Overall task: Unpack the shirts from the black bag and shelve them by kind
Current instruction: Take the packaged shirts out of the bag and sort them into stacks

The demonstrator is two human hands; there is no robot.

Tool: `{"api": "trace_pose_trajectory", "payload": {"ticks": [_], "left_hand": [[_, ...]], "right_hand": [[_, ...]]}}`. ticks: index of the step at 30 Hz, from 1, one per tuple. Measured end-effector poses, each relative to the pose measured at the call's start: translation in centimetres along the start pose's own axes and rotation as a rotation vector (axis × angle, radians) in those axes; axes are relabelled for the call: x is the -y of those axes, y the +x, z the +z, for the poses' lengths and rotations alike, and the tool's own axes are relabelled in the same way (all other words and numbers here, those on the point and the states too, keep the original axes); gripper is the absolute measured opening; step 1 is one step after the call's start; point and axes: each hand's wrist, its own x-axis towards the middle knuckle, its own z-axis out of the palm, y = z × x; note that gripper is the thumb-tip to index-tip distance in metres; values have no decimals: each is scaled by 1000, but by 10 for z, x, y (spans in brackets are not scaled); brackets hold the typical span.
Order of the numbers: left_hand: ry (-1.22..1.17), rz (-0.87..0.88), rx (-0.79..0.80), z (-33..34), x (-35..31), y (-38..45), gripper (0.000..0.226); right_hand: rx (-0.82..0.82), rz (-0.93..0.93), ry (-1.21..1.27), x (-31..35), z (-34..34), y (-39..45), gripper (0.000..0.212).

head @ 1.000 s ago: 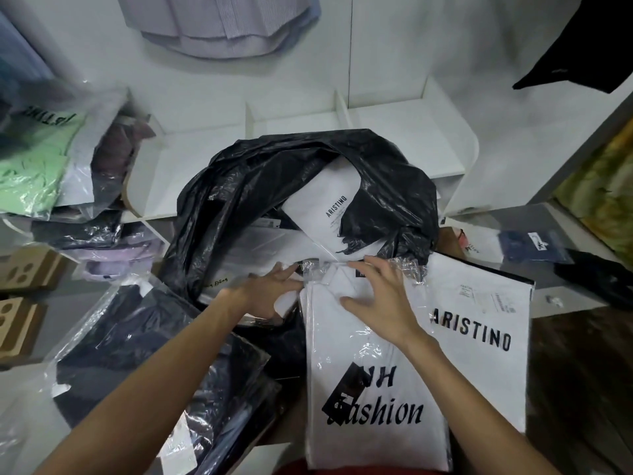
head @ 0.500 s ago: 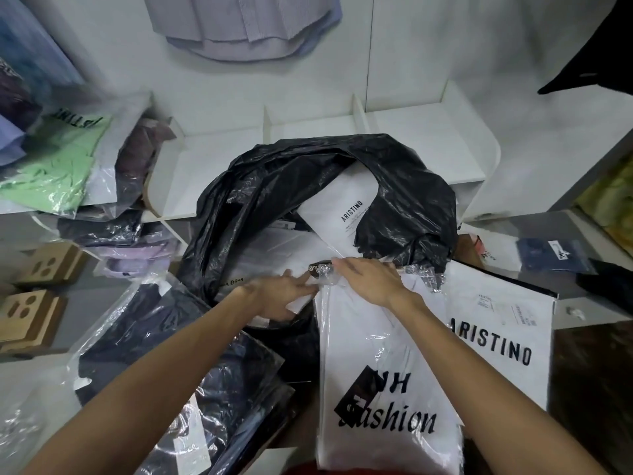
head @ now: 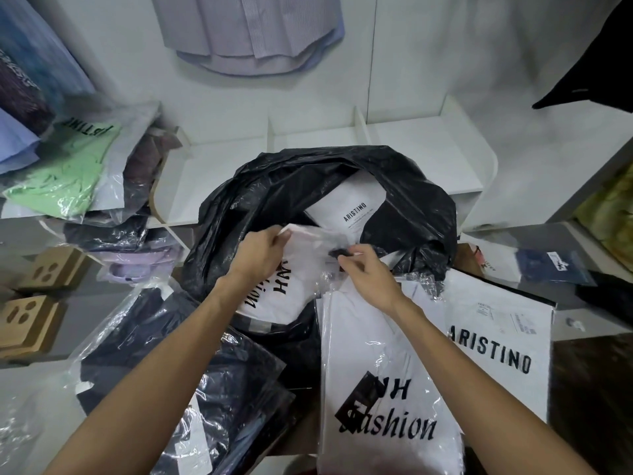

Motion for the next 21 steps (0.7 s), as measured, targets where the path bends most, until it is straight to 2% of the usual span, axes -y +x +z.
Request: {"api": "trace_pose_trajectory", "payload": {"ticks": [3, 7, 10, 11, 13, 15, 17, 19, 21], "left_hand": [[-56, 59, -39, -19, -15, -8, 42], [-118, 152, -45, -35, -35, -28, 42], [-218, 199, -45, -47, -50, -44, 43], [-263, 213, -28, -51, -55, -49, 41], [-388, 238, 98, -57, -68, -59, 33], [-521, 285, 238, -58, -78, -66, 32], [-599, 297, 291, -55, -83, -66, 35], [-615, 282, 240, -50, -84, -63, 33], [-600, 251, 1, -45, -80, -53, 27]], "right_hand": [[25, -5, 146, 14, 9, -2, 53], [214, -13, 276, 38, 23, -10, 109], [189, -74, 435, 68, 36, -24, 126], [151, -92, 505, 79, 38, -29, 126], [58, -181, 587, 99, 37, -37, 110], [-44, -260, 546, 115, 29, -38, 88], [-128, -299, 461, 125, 17, -37, 68], [-159, -338, 415, 127, 3, -36, 49], [-206, -342, 384, 128, -15, -37, 50]]}}
